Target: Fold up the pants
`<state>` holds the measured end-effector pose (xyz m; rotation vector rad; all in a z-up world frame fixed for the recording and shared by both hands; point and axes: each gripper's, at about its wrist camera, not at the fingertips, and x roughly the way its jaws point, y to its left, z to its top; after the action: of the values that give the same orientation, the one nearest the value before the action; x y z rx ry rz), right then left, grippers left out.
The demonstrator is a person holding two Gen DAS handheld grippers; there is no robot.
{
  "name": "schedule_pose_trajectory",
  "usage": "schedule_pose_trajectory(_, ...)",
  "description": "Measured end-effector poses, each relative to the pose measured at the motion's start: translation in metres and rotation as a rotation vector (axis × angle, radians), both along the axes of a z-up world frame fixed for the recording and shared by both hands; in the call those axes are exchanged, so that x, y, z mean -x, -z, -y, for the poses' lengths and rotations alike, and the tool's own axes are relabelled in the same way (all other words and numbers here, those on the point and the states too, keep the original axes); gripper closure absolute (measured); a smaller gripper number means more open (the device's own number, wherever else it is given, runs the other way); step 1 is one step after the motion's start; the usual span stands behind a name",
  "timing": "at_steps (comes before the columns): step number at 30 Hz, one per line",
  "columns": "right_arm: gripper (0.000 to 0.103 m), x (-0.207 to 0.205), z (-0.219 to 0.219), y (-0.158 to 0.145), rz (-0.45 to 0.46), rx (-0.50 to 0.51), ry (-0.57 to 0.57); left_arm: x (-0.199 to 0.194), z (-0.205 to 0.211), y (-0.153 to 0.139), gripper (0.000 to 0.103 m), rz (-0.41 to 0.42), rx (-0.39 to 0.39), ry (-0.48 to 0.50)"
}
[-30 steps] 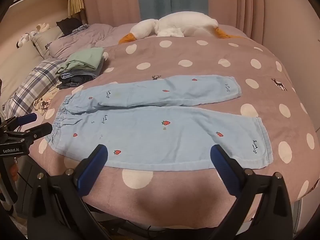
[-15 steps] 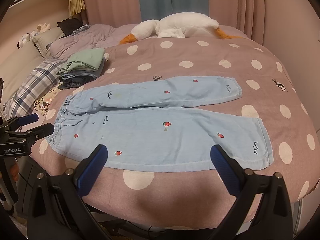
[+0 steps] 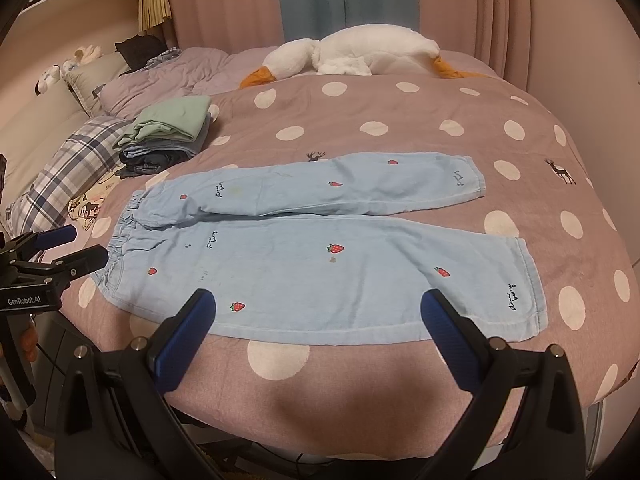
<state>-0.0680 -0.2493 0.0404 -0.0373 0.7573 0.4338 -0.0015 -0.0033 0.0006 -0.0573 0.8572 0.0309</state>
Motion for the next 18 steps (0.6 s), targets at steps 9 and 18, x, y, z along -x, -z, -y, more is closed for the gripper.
schedule_pose_trajectory(9,0.0,0.0006,-0.0014,0.0006,0.0,0.001,-0.002,0.0,0.0004,-0.0002,0.0,0.003,-0.002,-0.001)
schedule_pose_trajectory(18,0.0,0.0014,-0.0015,0.001,0.001,0.001,-0.001,-0.0032,-0.0027,0.0015,0.0,-0.008,0.001,-0.001)
